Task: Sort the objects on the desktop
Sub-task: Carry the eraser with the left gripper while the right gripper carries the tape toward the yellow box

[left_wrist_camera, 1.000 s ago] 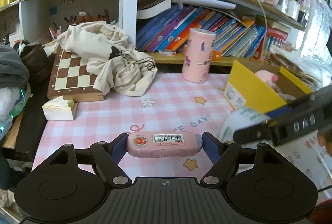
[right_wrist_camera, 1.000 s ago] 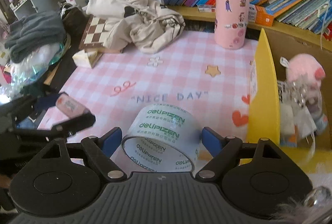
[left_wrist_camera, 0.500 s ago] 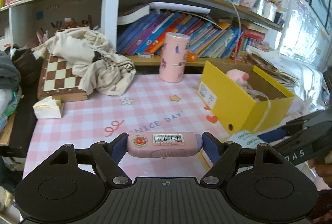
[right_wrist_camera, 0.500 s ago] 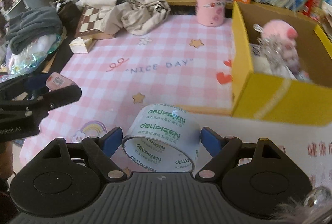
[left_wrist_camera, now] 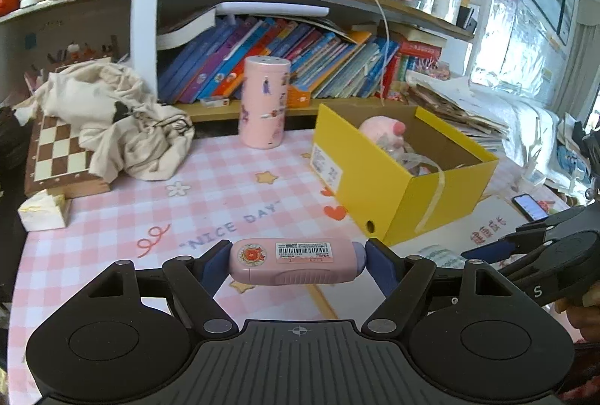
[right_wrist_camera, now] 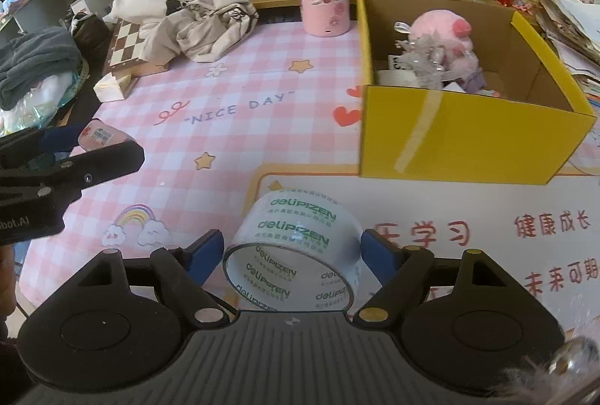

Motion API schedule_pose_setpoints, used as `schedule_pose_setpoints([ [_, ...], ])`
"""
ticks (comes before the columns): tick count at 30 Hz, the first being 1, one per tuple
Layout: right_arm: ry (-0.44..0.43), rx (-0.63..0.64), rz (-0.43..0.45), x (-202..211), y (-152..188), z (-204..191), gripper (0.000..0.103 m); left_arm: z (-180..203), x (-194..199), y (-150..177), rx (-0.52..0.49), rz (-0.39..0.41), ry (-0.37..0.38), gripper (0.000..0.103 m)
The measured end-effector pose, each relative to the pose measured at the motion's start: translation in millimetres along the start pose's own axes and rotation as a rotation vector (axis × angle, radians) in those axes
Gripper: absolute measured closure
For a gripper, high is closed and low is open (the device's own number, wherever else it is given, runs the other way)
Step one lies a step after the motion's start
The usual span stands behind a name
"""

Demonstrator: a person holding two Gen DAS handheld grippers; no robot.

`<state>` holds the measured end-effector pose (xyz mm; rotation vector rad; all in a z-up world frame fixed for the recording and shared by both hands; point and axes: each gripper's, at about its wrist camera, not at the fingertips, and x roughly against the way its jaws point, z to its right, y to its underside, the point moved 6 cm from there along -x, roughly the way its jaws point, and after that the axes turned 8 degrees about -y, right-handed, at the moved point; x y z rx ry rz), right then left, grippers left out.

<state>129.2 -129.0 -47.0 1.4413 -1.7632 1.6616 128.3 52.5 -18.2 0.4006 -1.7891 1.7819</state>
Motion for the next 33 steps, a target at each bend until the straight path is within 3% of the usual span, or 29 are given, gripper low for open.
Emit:
schedule_pose_setpoints([
  [13,-0.01,-0.021,0.0,31,4,71,0.025,70,-15,-13,-0.018,-0.013,-0.015,0.026],
  [33,-0.079,0.059,-0.026,58,4,171,0.028,172,-44,-20,0.006,-0.044,-0.095,0.026],
])
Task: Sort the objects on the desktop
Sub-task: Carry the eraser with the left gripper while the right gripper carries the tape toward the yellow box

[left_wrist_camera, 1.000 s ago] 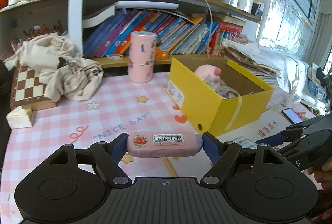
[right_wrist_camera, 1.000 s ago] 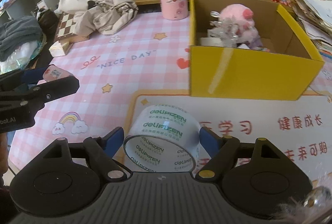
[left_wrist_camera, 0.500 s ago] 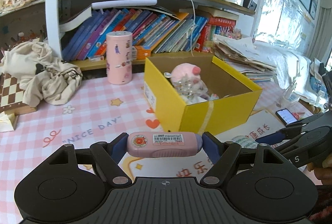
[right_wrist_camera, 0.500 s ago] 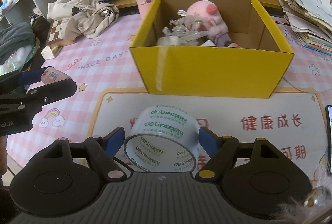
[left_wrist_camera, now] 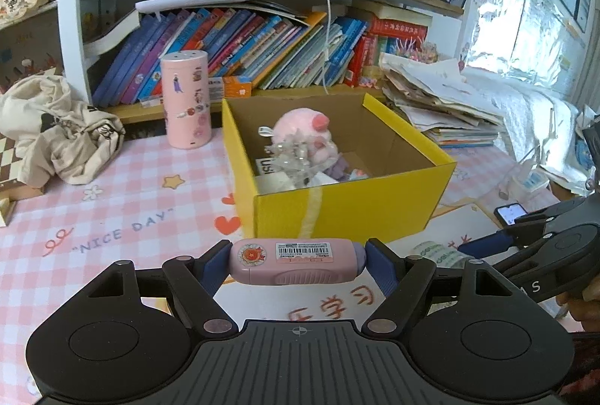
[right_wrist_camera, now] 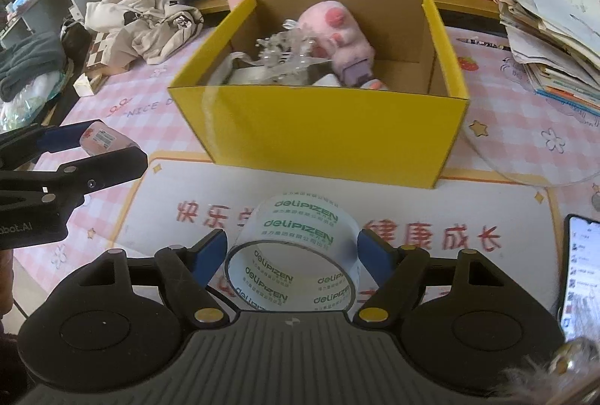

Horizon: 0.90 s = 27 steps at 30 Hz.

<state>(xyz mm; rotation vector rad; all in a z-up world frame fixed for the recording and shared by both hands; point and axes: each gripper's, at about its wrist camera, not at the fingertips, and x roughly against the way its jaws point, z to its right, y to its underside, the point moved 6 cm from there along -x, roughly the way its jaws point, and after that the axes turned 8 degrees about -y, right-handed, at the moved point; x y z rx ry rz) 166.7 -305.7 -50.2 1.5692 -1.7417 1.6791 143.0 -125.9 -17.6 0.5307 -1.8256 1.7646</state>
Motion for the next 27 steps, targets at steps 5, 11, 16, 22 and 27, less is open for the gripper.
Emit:
schedule_pose_setpoints([
  [5,-0.004,0.015,0.018,9,-5,20,0.028,15,-3,-7,0.008,0.008,-0.022,0.026],
  [11,-0.005,0.049,0.078,22,-24,35,0.029,27,-9,-27,0.004,0.038,-0.035,0.026],
  [16,0.002,0.096,0.148,30,-51,40,0.029,32,-16,-51,-0.001,0.082,-0.041,0.026],
  [22,-0.014,0.162,0.21,30,-82,38,0.033,34,-27,-75,-0.004,0.125,-0.055,0.026],
  [27,-0.012,0.238,0.283,30,-109,34,0.057,30,-41,-95,0.002,0.146,-0.064,0.026],
])
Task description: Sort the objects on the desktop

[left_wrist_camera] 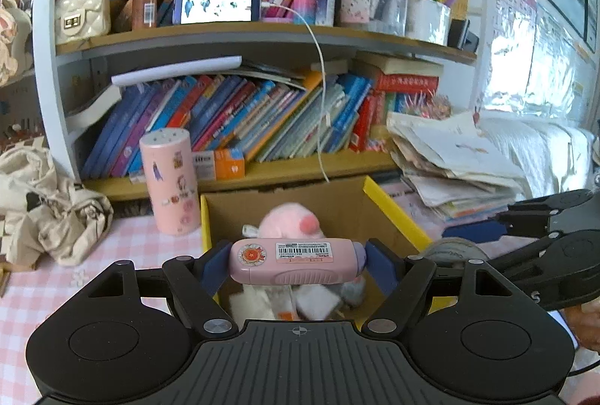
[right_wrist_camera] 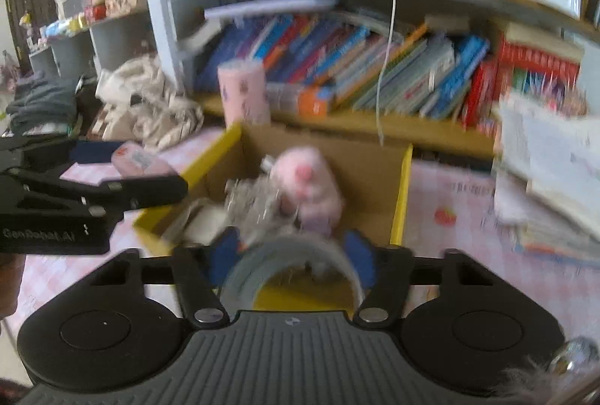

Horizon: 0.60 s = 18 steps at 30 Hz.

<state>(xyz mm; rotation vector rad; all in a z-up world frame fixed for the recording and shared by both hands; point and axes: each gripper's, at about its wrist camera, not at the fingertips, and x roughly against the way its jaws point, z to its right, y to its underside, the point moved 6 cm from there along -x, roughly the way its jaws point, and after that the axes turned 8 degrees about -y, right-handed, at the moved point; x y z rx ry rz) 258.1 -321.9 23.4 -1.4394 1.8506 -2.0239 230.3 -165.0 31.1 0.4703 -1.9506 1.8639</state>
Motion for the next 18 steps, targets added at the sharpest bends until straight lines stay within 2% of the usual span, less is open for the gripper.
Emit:
schedule_pose_setpoints([
  [2,-0.002,0.018,-0.002,-10,-9,5,0.081,-1,-10,-3,-0.001,-0.002,-0.009,0.026],
  [3,-0.002,0.012,-0.023,-18,-10,9,0.083,-2,-16,-4,0.0,-0.007,-0.013,0.026],
  [9,-0.02,-0.046,-0.111,-57,2,26,0.083,0,-36,-3,-0.004,-0.037,-0.012,0.026],
  [18,-0.06,-0.101,-0.12,-52,10,34,0.083,6,-50,2,-0.017,-0.077,0.002,0.026],
])
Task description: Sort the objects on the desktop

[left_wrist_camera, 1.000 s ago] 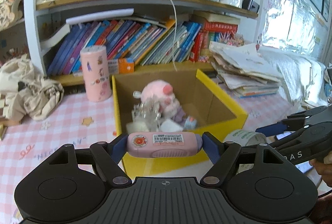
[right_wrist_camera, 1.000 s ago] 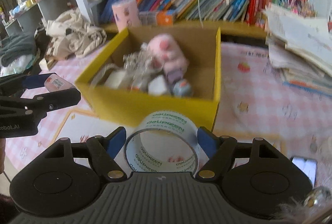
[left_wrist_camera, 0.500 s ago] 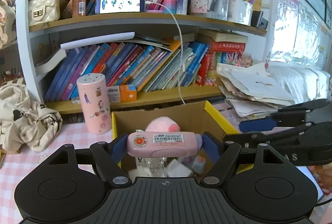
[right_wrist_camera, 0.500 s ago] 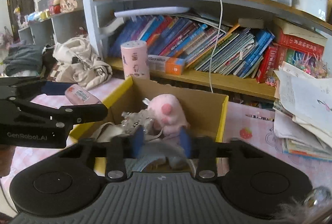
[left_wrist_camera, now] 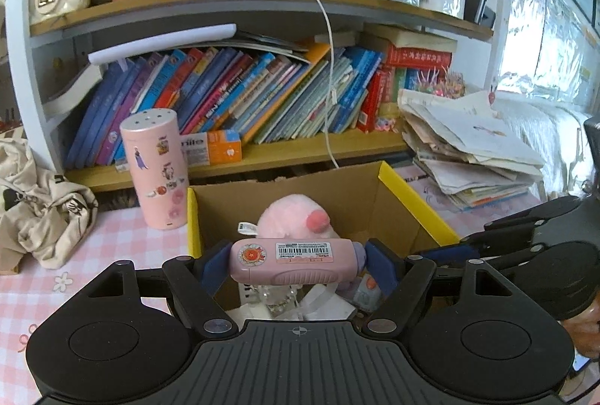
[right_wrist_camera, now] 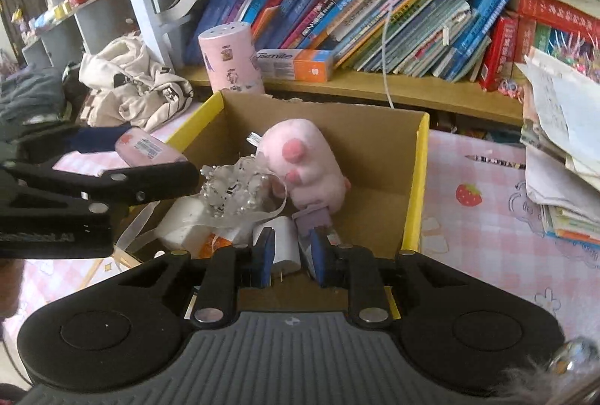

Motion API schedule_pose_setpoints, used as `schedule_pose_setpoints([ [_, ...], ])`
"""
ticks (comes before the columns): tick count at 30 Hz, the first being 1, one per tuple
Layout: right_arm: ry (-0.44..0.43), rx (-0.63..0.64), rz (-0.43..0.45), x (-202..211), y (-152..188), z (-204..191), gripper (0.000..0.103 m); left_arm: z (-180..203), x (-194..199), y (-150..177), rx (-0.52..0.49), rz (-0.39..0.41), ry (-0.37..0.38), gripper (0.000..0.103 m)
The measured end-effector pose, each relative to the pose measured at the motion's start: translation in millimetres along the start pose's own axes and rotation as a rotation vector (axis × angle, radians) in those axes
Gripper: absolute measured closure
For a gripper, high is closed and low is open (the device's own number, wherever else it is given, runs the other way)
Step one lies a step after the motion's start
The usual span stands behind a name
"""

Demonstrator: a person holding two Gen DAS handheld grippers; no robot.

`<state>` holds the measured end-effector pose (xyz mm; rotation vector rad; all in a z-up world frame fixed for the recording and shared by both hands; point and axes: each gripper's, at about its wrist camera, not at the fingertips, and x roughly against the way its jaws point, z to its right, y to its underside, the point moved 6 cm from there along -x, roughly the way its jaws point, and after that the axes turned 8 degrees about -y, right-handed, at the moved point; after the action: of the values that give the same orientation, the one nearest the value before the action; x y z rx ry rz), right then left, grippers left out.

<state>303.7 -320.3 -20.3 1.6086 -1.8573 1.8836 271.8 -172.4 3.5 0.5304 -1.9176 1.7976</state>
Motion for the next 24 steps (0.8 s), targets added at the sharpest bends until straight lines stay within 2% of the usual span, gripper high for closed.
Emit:
schedule_pose_setpoints([
  [7,-0.006,-0.086,-0.017,38,28,11,0.081,0,15,0,0.011,0.016,0.007,0.026],
  [9,0.001,-0.095,0.007,52,36,12,0.08,0,24,3,0.013,0.017,0.011,0.026],
  [12,0.019,-0.115,0.0,68,46,11,0.067,0,37,9,0.016,0.015,0.02,0.026],
  [15,0.021,-0.109,-0.025,75,61,5,0.064,1,50,15,0.021,0.017,0.025,0.026],
  [19,0.032,-0.111,-0.102,71,90,-1,0.044,1,63,24,0.031,0.015,0.025,0.026],
  [24,0.08,-0.106,-0.204,54,127,-6,0.032,0,72,35,0.048,-0.002,0.024,0.026],
])
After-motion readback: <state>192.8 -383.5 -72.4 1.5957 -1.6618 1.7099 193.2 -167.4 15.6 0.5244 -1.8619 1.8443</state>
